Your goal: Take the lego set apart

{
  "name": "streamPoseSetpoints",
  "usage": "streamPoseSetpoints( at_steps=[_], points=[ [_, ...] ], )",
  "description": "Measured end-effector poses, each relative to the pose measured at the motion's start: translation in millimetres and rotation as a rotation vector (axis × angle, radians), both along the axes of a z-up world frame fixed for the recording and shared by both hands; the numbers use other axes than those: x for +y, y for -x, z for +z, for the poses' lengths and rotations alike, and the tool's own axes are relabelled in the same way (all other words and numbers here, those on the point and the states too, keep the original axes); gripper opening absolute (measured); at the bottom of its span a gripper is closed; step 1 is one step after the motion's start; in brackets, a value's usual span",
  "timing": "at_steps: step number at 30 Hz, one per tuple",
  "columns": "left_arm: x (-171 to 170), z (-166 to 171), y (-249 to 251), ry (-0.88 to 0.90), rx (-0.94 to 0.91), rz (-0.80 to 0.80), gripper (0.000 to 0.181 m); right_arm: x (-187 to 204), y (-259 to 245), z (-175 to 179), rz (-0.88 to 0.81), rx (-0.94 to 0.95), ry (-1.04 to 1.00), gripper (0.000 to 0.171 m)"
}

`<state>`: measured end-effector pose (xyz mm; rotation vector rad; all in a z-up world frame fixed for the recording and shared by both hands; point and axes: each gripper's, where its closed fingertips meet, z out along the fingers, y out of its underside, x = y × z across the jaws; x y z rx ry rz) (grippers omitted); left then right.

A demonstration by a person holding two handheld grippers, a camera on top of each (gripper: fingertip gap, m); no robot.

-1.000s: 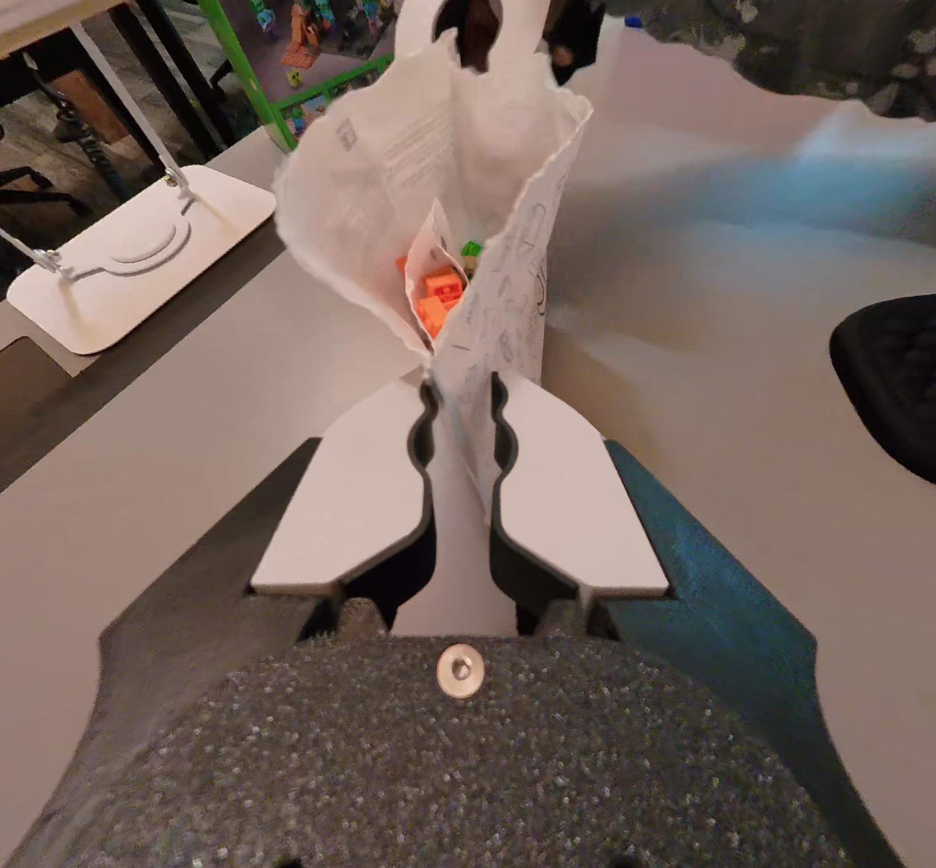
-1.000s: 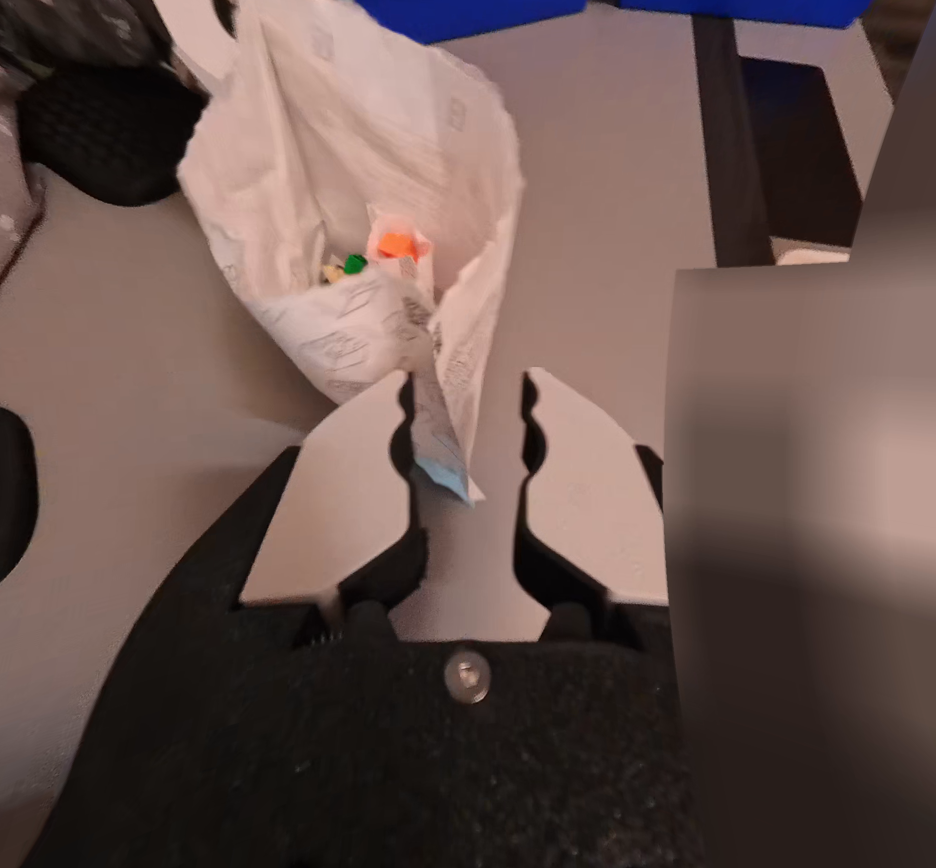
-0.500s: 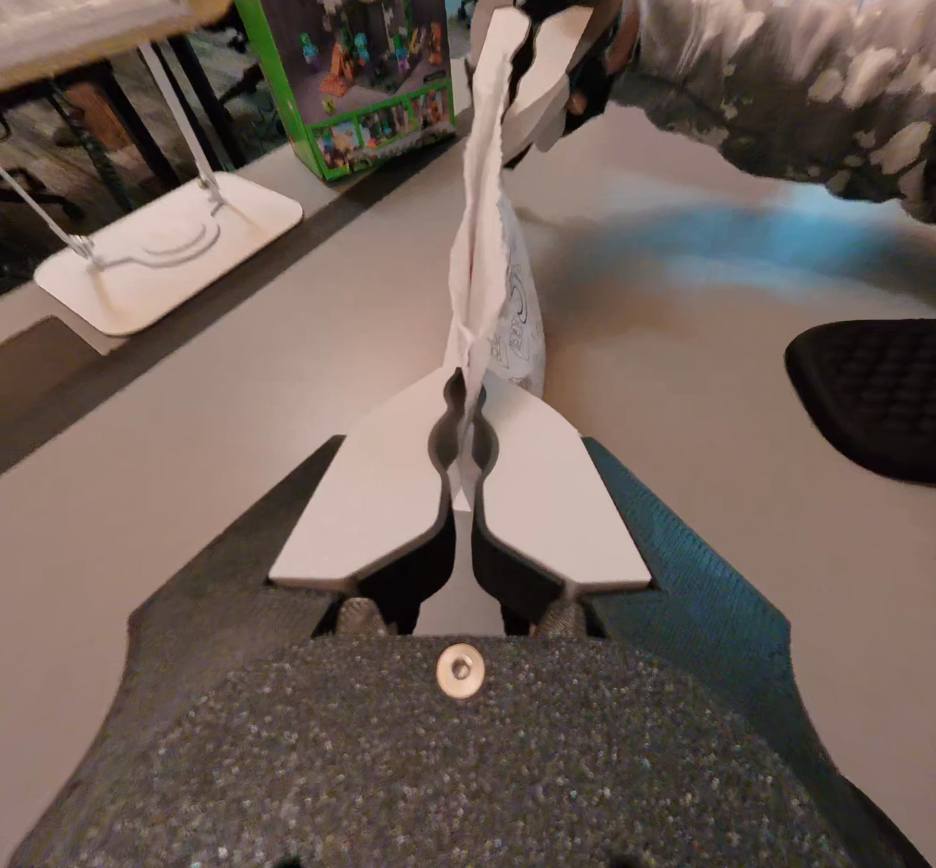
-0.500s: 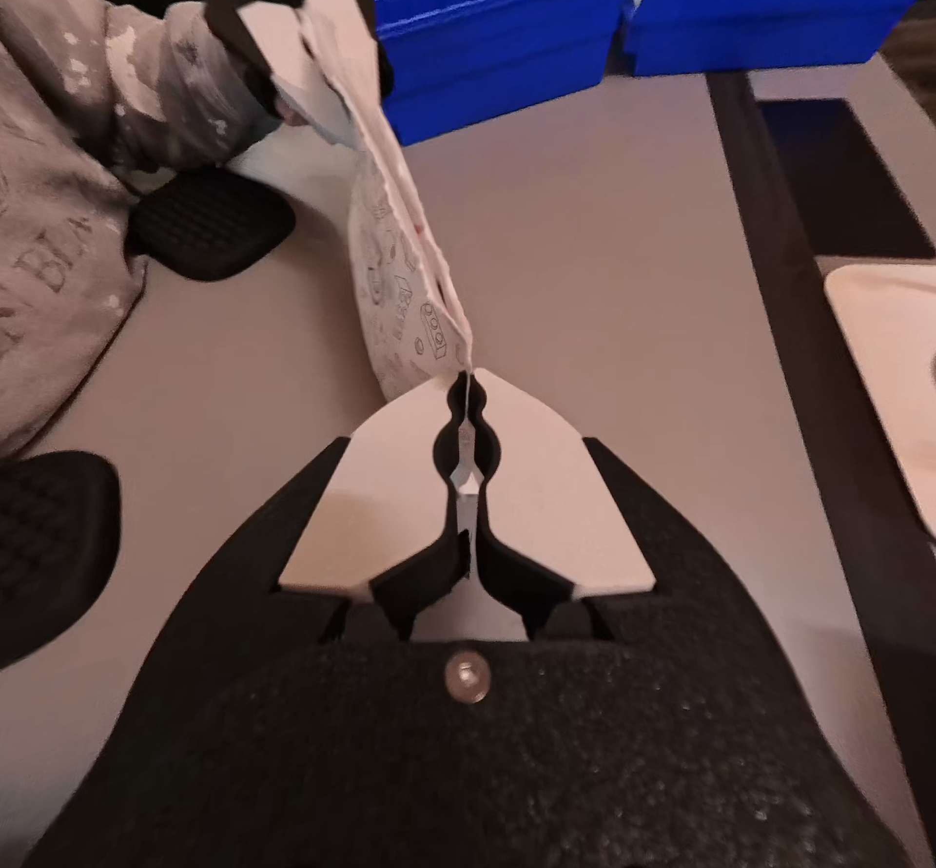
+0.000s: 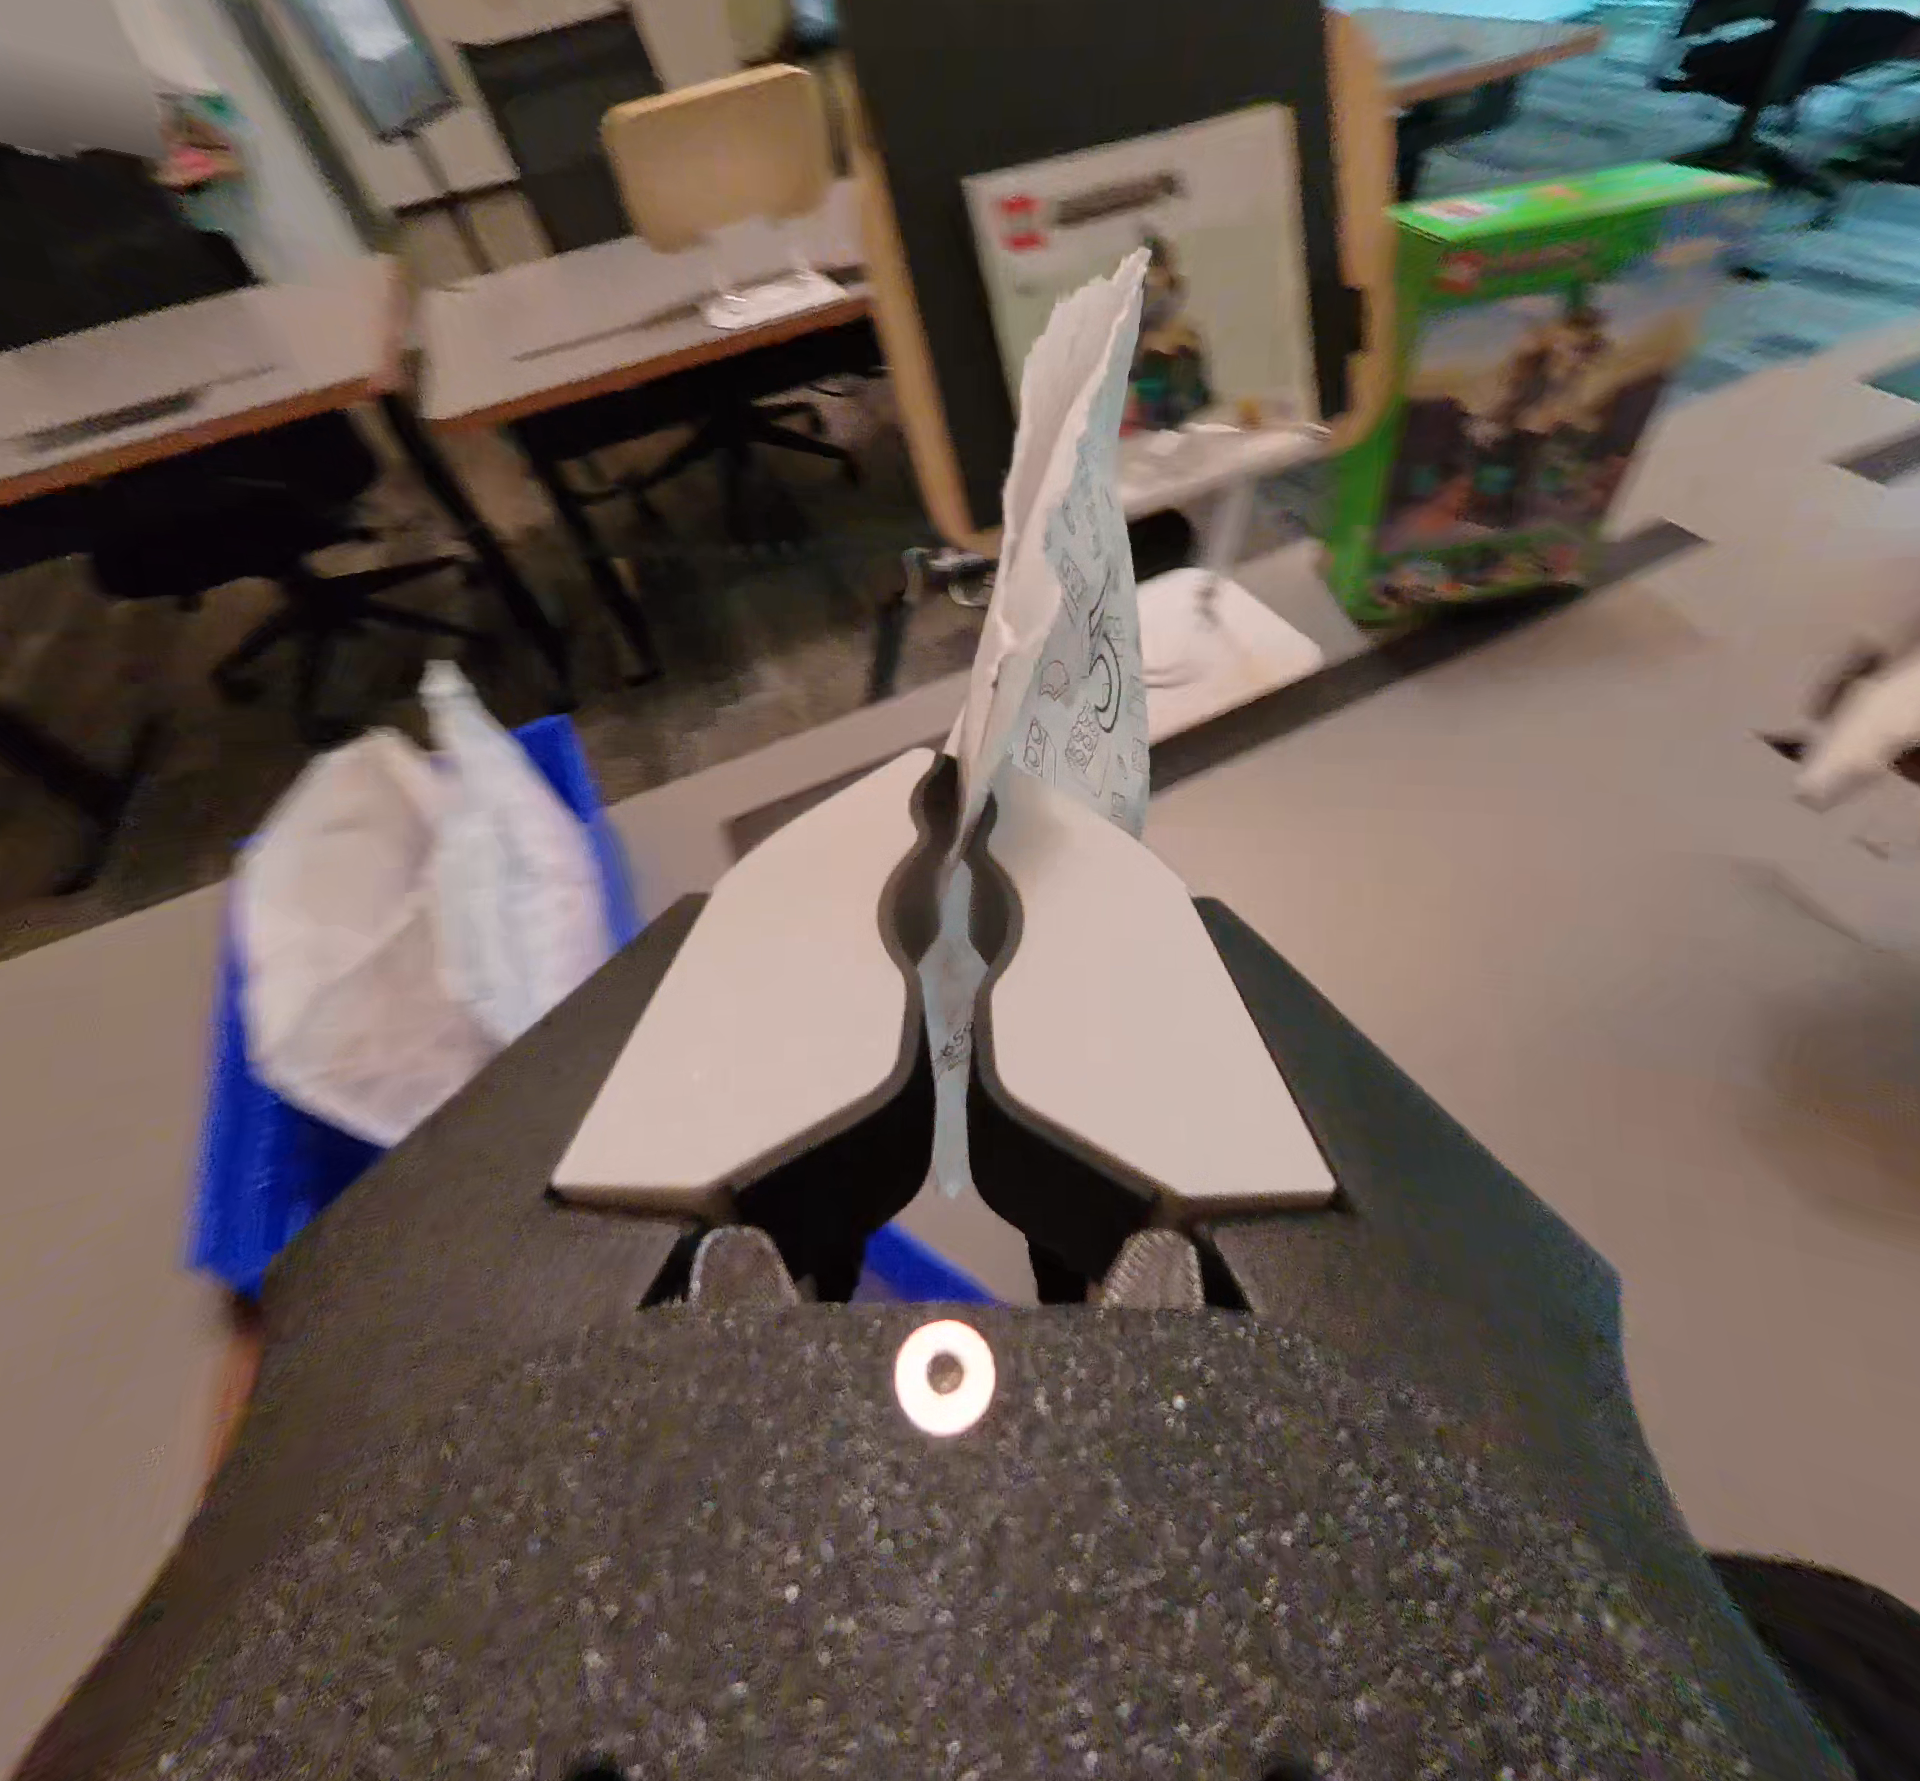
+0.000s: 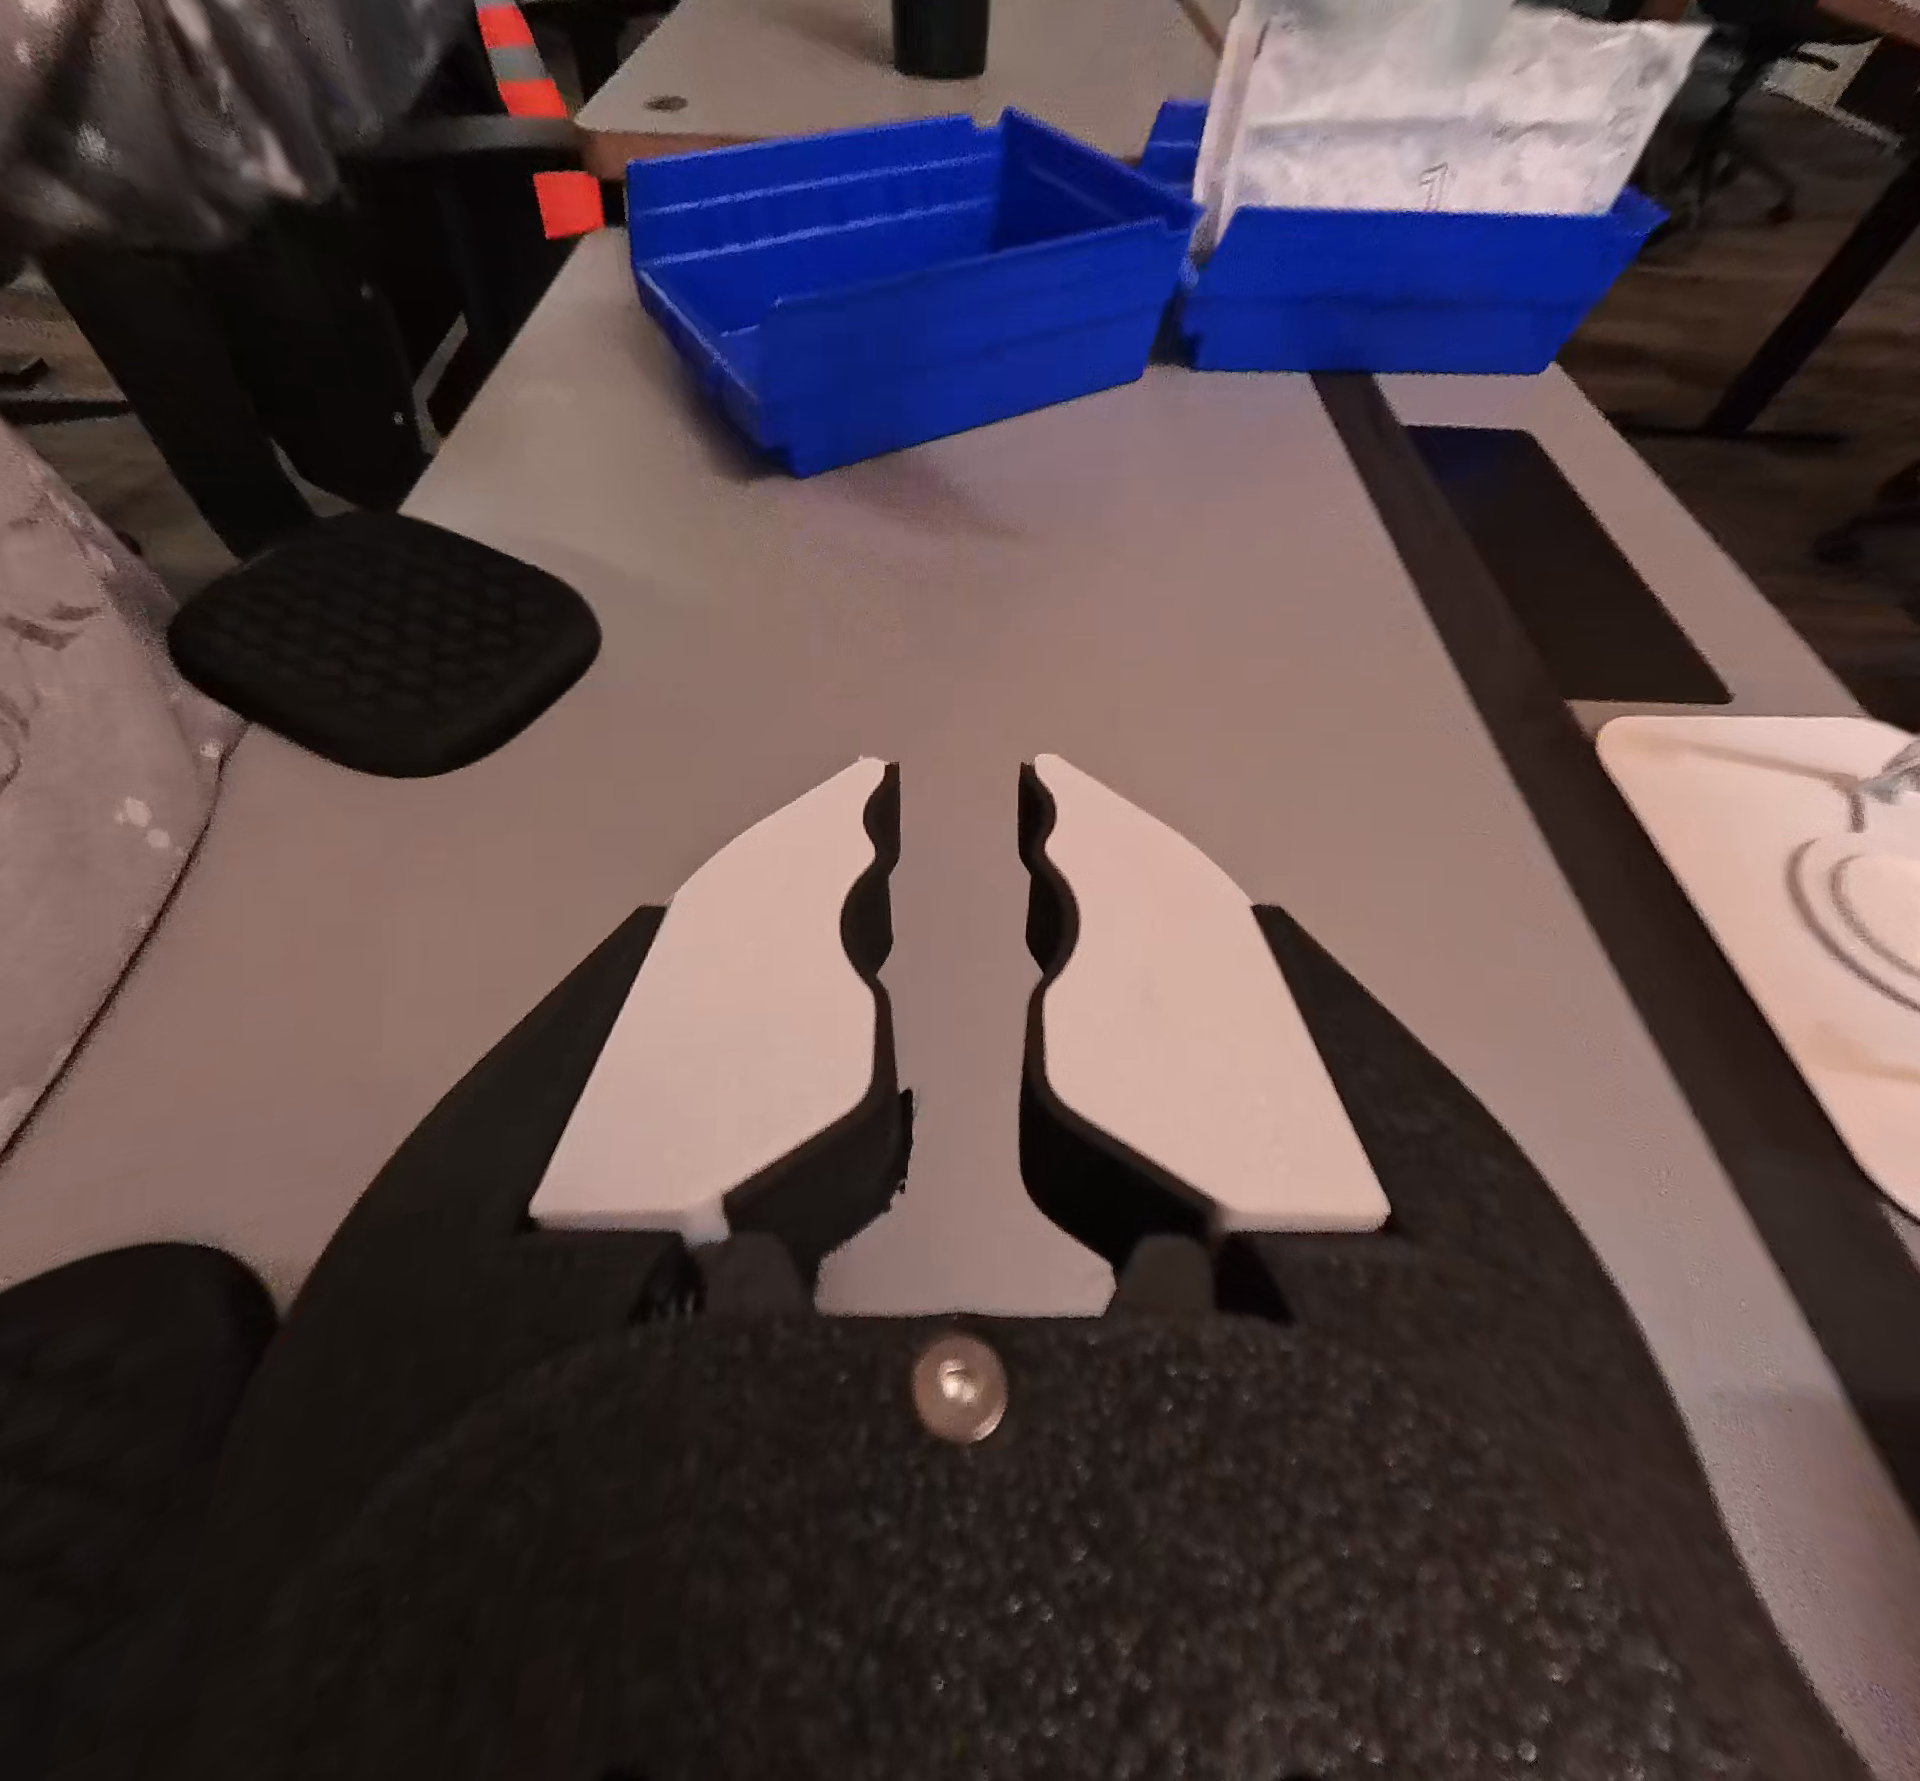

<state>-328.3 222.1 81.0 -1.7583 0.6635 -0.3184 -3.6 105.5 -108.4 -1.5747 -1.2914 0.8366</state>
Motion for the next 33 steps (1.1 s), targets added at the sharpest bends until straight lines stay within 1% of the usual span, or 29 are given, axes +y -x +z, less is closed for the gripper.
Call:
streamPoseSetpoints(
  at_steps=[3, 7, 11, 14, 16, 18, 20, 23, 25, 27, 29, 30, 33],
  points=[
    [28.4, 28.4, 60.5, -0.016, -0.013, 0.126, 0.001, -24.9, 2.7, -13.7, -0.014, -0.005, 0.011, 0.021],
    [67.7, 47.8, 131.5, -0.017, -0.036, 0.269, 0.001, -41.5, -6.6, -23.9, -0.083, 0.01, 0.046, 0.019],
    [108.4, 53.9, 184.9, -0.029, -0.107, 0.362, 0.001, -43.3, -14.3, -30.4, -0.169, 0.038, 0.083, 0.017],
    [140.7, 50.1, 214.4, -0.066, -0.139, 0.408, 0.001, -40.0, -13.1, -32.3, -0.221, 0.075, 0.1, 0.016],
    [164.0, 38.3, 230.1, -0.076, -0.16, 0.429, 0.001, -37.8, -9.0, -32.4, -0.237, 0.105, 0.104, 0.015],
    [187.1, 16.1, 243.3, -0.079, -0.177, 0.452, 0.001, -34.5, -3.7, -32.9, -0.244, 0.137, 0.11, 0.015],
    [208.8, -16.4, 255.2, -0.078, -0.182, 0.477, 0.001, -29.7, 2.0, -33.7, -0.249, 0.173, 0.12, 0.014],
    [232.7, -79.5, 270.0, -0.006, -0.254, 0.506, 0.001, -24.4, 9.0, -38.1, -0.249, 0.187, 0.137, 0.014],
    [239.7, -112.6, 277.9, 0.01, -0.32, 0.514, 0.001, -24.1, 12.2, -41.7, -0.243, 0.181, 0.146, 0.014],
    [242.5, -138.1, 288.0, 0.021, -0.348, 0.544, 0.001, -25.0, 14.2, -45.5, -0.238, 0.171, 0.147, 0.014],
    [240.4, -137.7, 294.4, -0.021, -0.448, 0.537, 0.001, -25.4, 15.2, -48.3, -0.235, 0.172, 0.153, 0.014],
    [238.9, -134.0, 297.7, -0.047, -0.452, 0.539, 0.001, -25.2, 15.6, -49.1, -0.234, 0.175, 0.157, 0.014],
    [234.3, -112.8, 298.8, -0.122, -0.365, 0.518, 0.001, -24.8, 16.6, -51.6, -0.23, 0.182, 0.173, 0.014]
  ],
)
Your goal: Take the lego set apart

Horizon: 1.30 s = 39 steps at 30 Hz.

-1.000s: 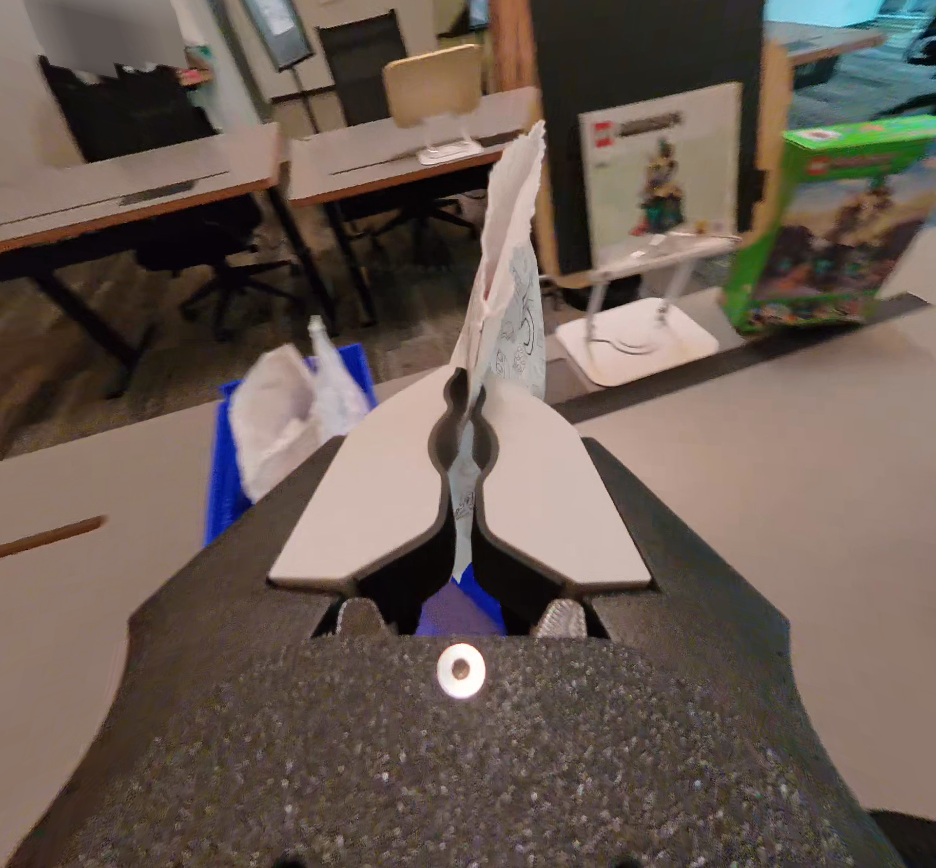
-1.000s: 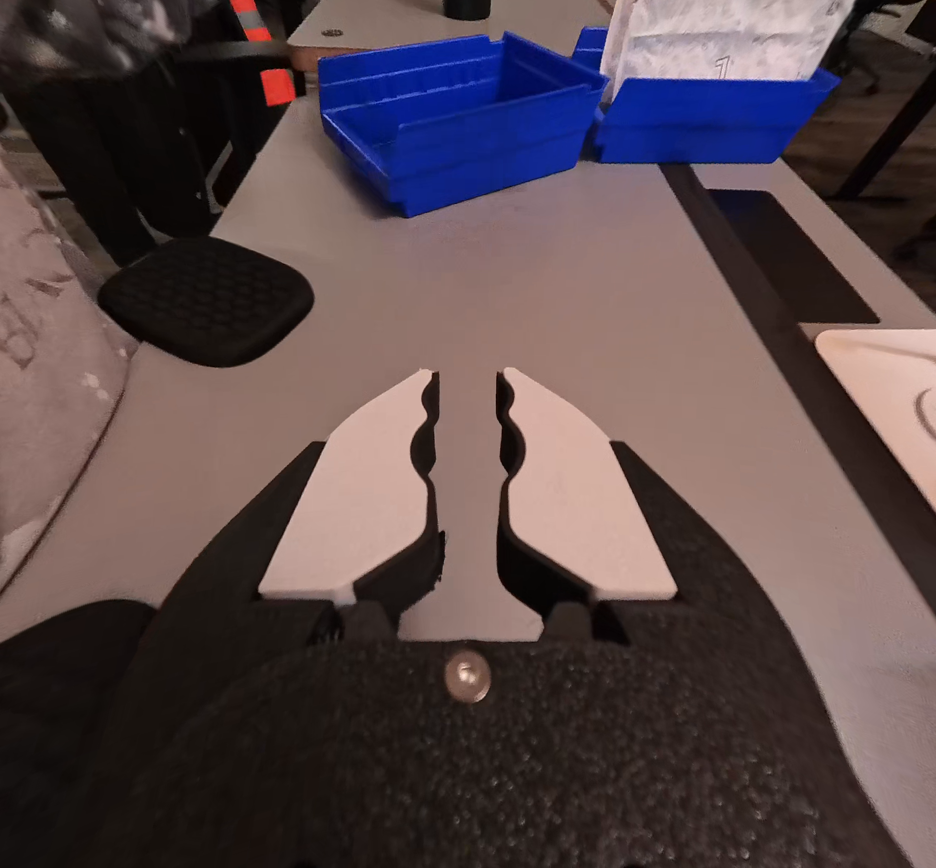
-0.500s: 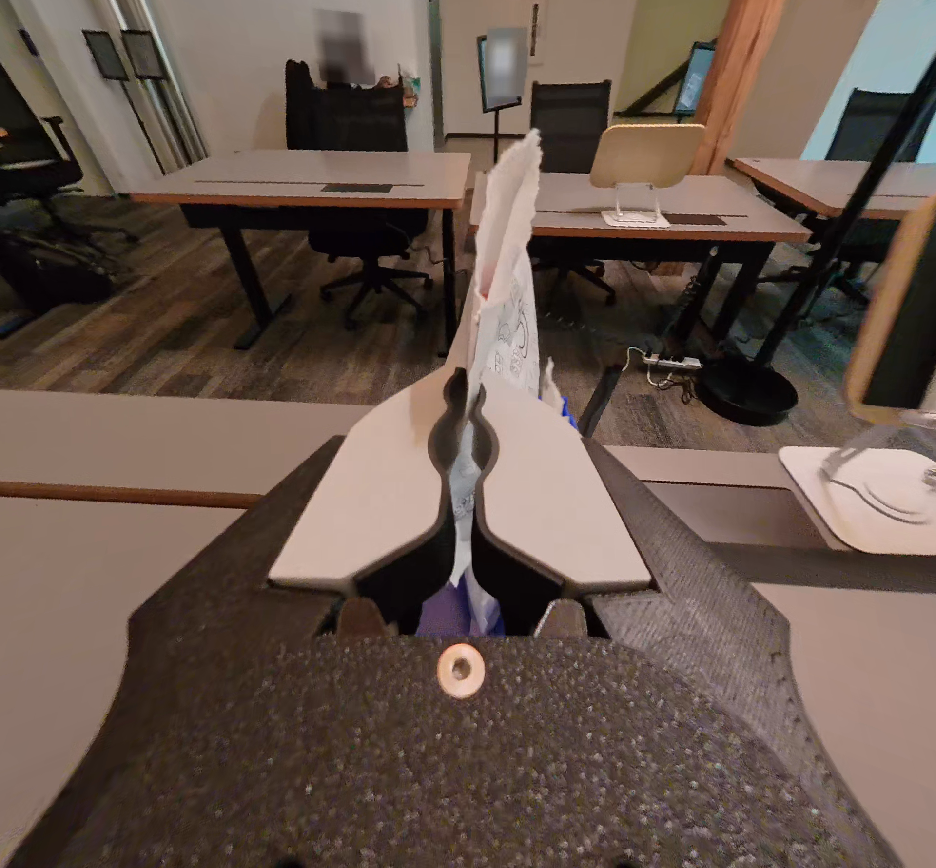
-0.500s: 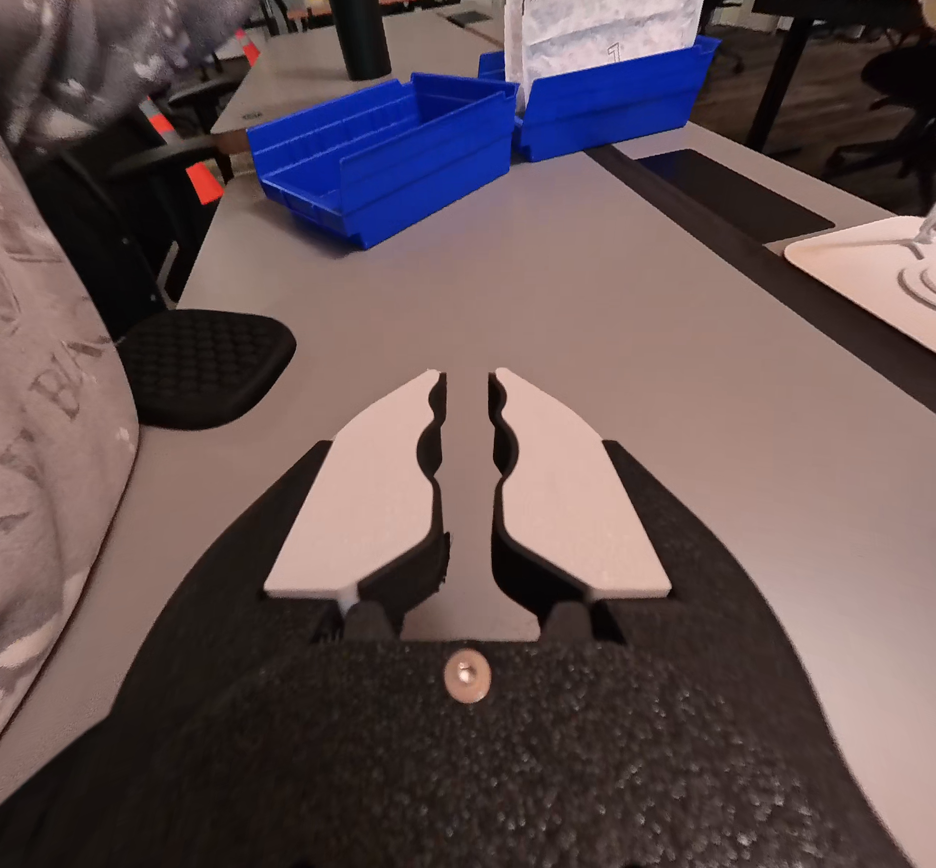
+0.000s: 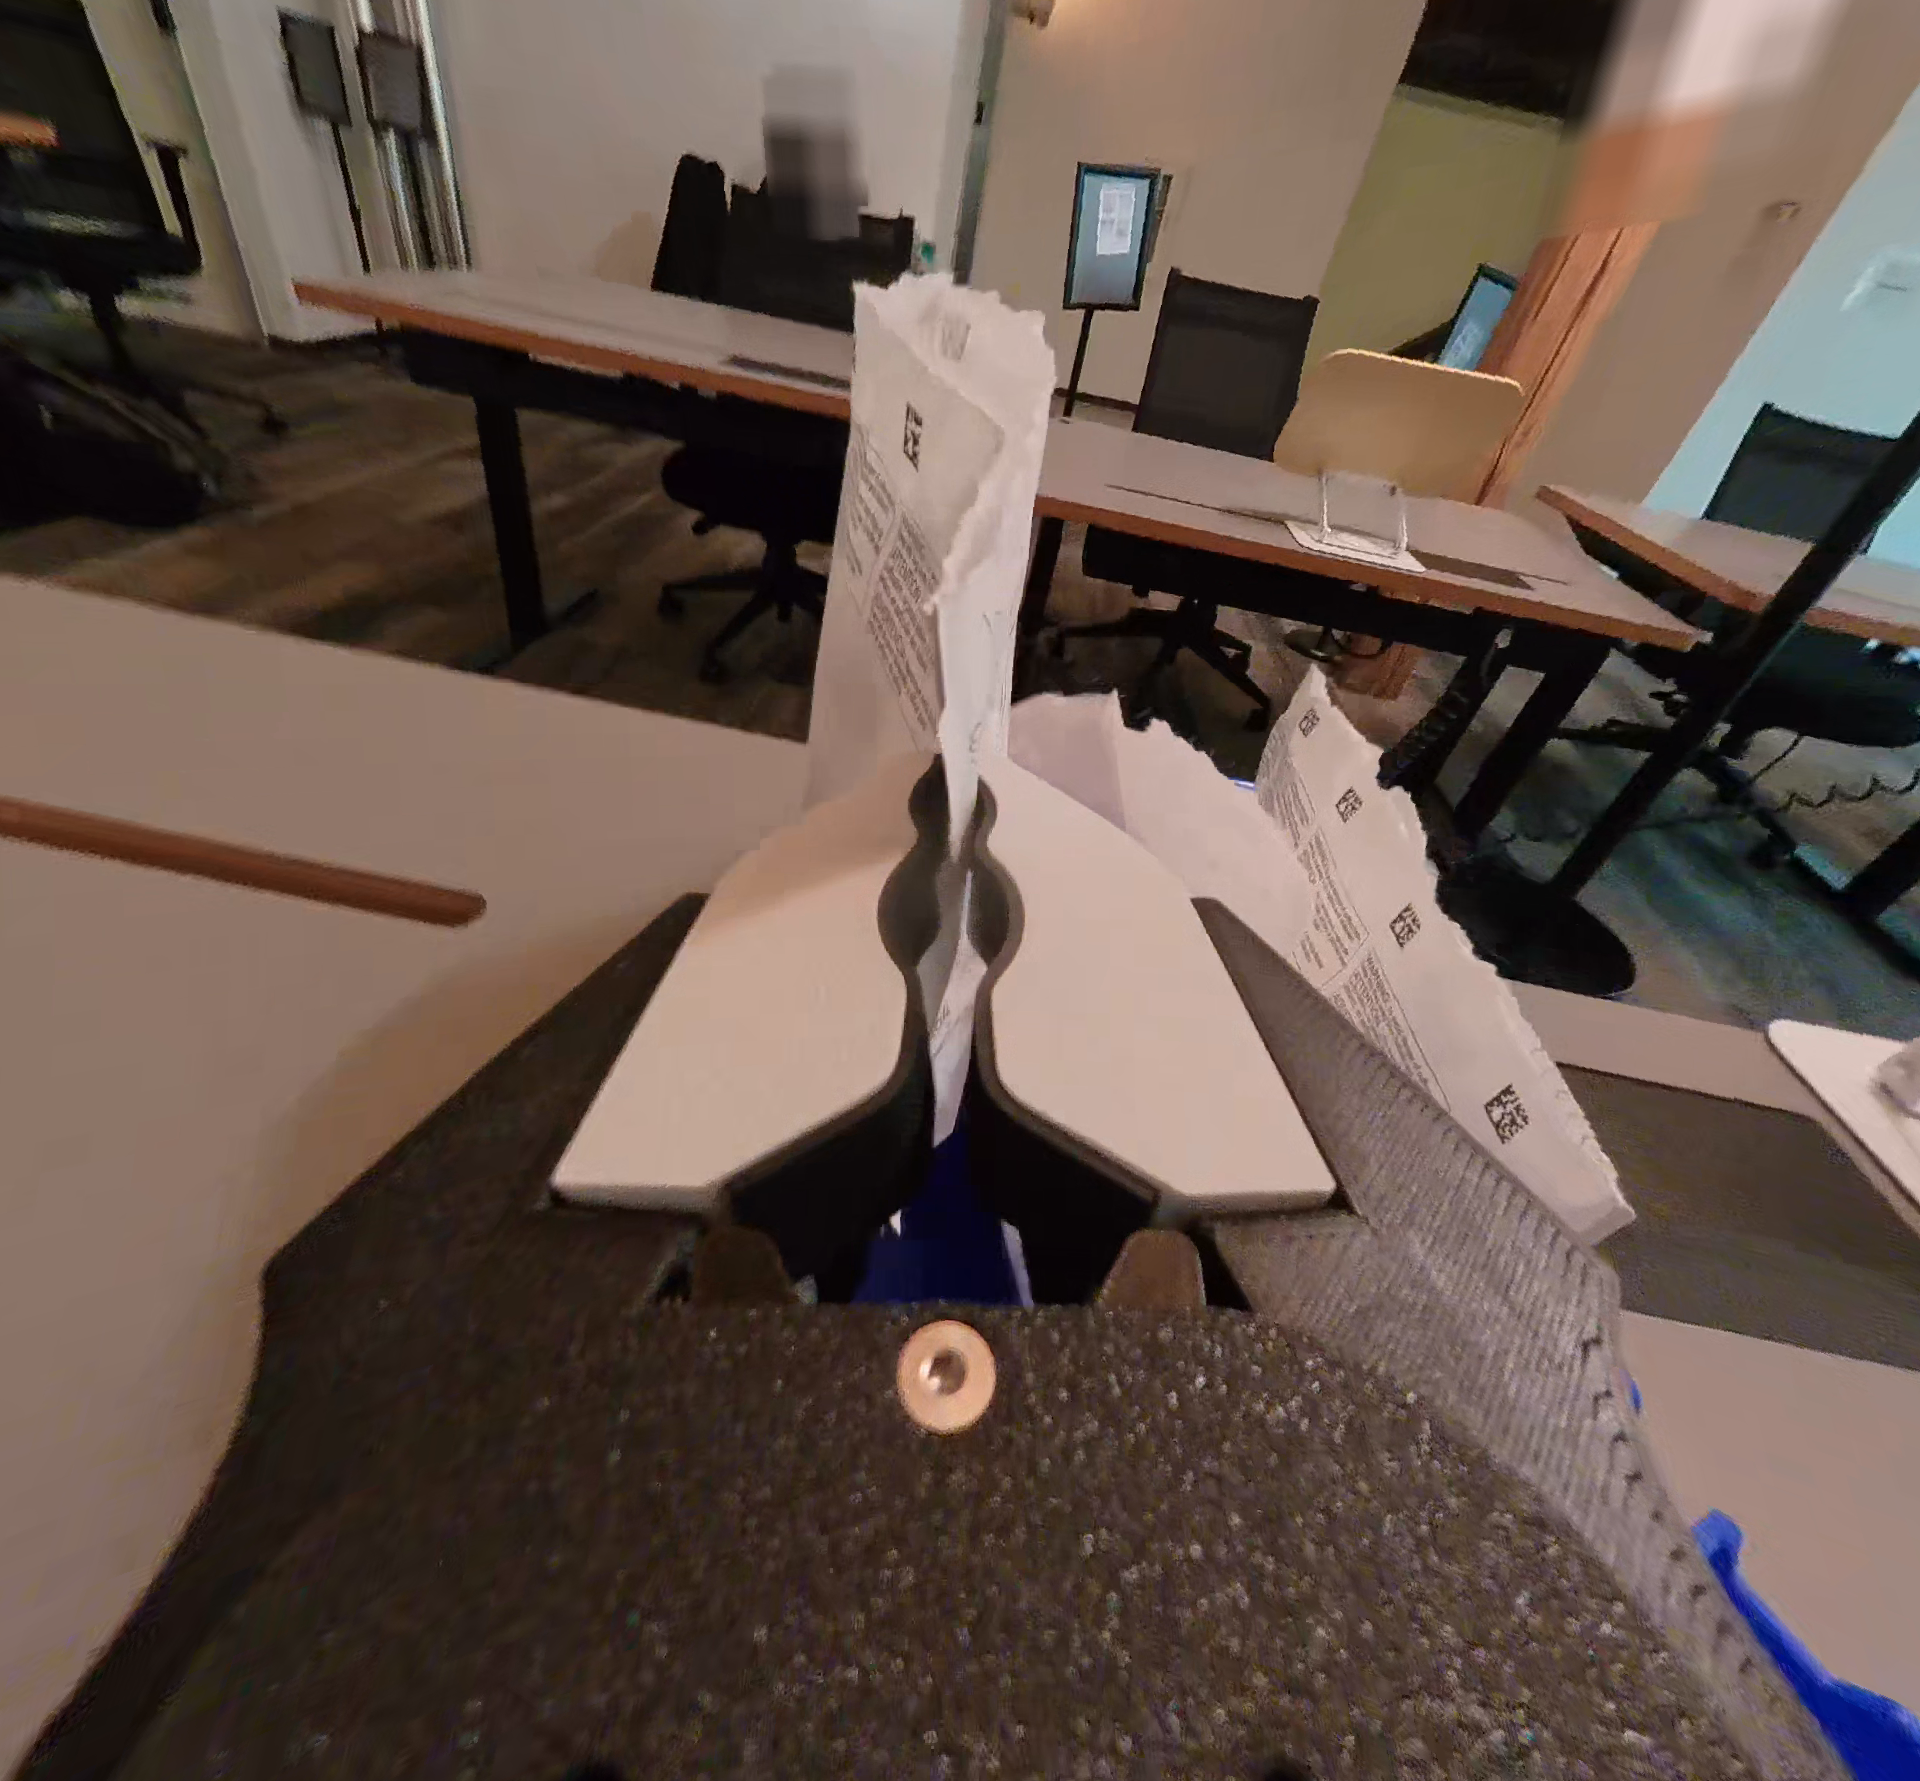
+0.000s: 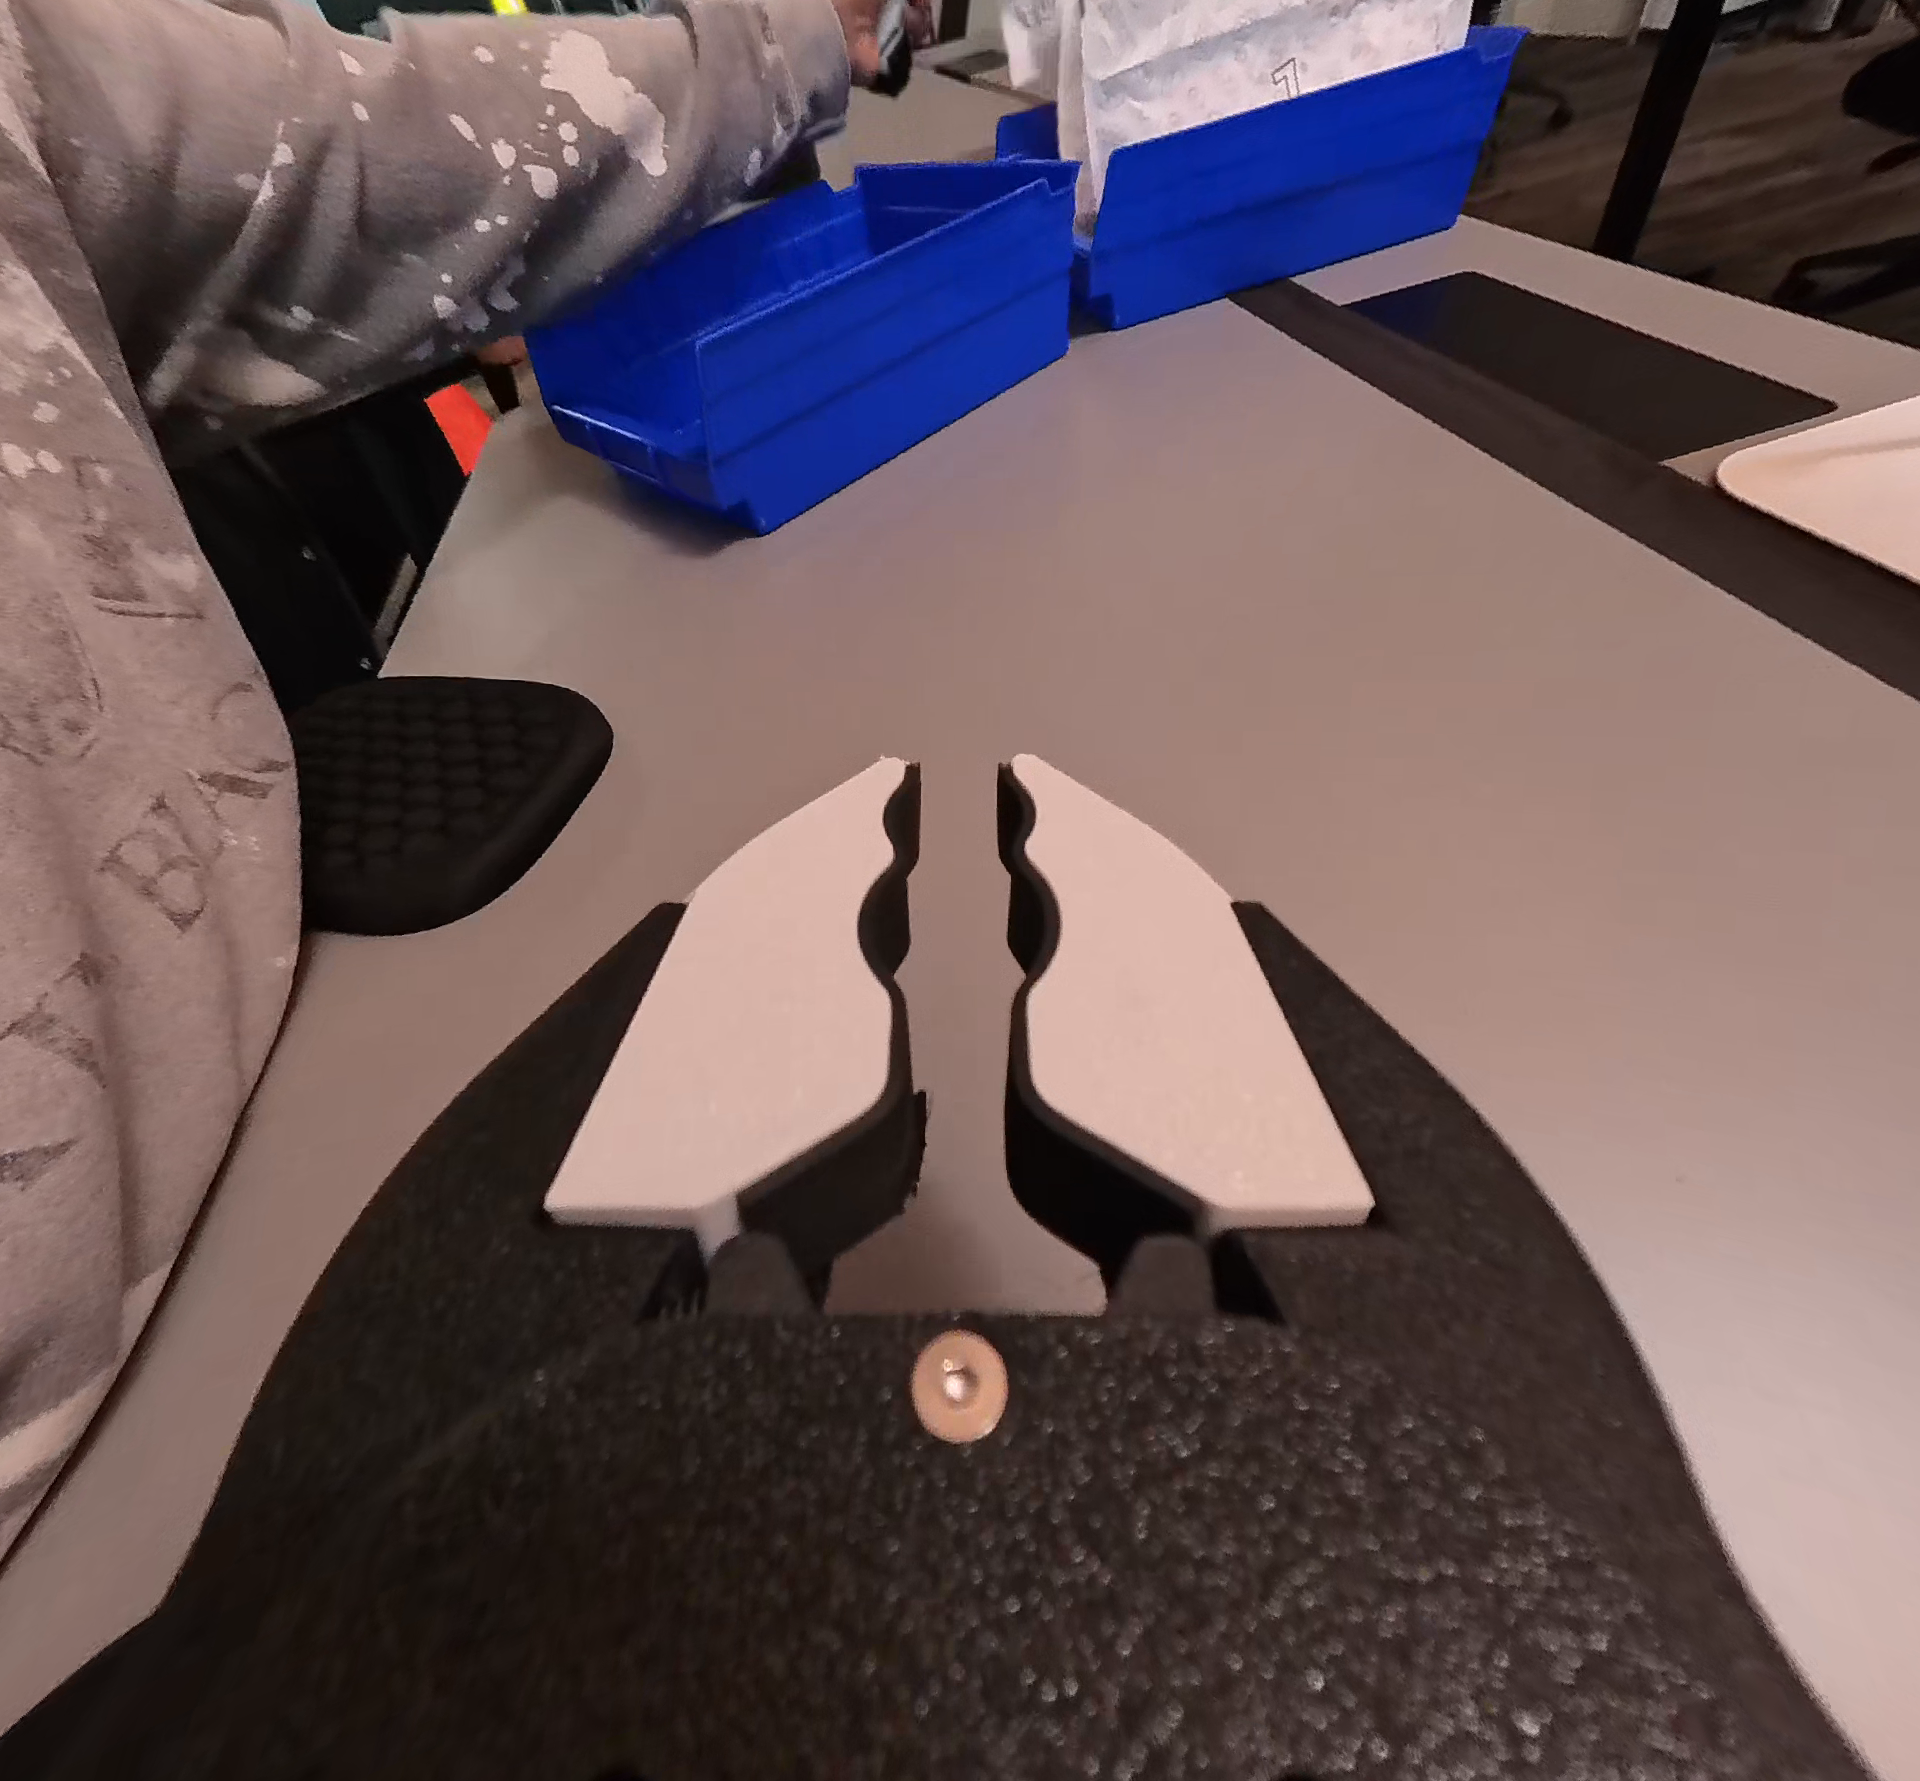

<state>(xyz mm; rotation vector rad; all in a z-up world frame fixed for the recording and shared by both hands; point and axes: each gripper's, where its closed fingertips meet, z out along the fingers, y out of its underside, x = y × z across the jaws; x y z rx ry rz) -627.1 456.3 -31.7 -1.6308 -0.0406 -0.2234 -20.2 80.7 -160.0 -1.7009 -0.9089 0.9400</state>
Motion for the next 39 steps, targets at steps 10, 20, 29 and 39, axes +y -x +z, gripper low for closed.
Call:
streamPoseSetpoints(
  at_steps=[10, 20, 29, 39],
  points=[
    [-2.8, 21.7, 2.6, 0.016, 0.141, 0.035, 0.001, -2.0, 10.2, -5.9, 0.032, -0.008, 0.006, 0.013],
    [6.6, -31.6, -68.6, 0.079, 0.039, -0.224, 0.001, -11.0, 17.4, -10.3, 0.068, -0.023, 0.008, 0.013],
    [-14.2, -67.3, -66.4, 0.196, -0.183, -0.422, 0.001, -17.6, 19.9, -3.7, 0.099, 0.019, 0.002, 0.013],
    [12.0, -105.1, -41.6, 0.466, 0.021, -0.143, 0.002, -19.8, 28.6, -15.8, 0.122, -0.024, 0.015, 0.013]
  ],
)
